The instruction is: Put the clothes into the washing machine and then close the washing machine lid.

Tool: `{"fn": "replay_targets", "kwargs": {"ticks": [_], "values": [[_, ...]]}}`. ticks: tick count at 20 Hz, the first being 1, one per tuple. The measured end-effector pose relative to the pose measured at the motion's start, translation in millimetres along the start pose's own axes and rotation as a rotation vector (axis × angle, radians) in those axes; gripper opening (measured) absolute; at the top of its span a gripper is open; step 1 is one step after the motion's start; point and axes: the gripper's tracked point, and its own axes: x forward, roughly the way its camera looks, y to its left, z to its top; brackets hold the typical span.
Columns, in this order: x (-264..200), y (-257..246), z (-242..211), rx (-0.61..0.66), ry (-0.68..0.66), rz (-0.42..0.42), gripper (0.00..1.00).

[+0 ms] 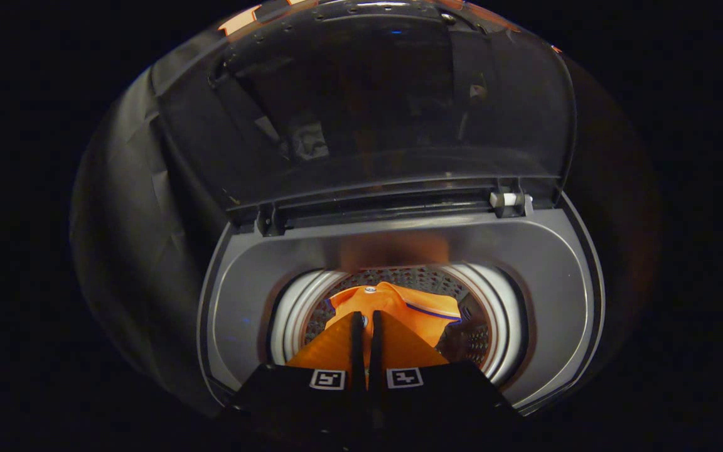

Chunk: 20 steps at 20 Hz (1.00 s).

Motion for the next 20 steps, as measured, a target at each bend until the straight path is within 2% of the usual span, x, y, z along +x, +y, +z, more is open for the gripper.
{"fn": "replay_targets", "kwargs": {"ticks": [4,5,6,7,8,11,14,17,20], "values": [[4,-6,-9,0.015,0.014,-0.020,0.15],[2,-9,-6,0.020,-0.003,-0.032,0.22],[1,-11,-3,0.019,-0.014,-0.039,0.24],[-3,-11,-2,0.018,-0.023,-0.048,0.32],[-5,-9,-1,0.016,-0.030,-0.036,0.34],[-21,-3,5,-0.001,-0.059,-0.030,0.63],[-51,-1,16,-0.086,-0.116,-0.082,0.81],[-85,24,38,-0.106,-0.188,-0.044,0.99],[-127,39,66,-0.121,-0.261,-0.037,0.99]]}}
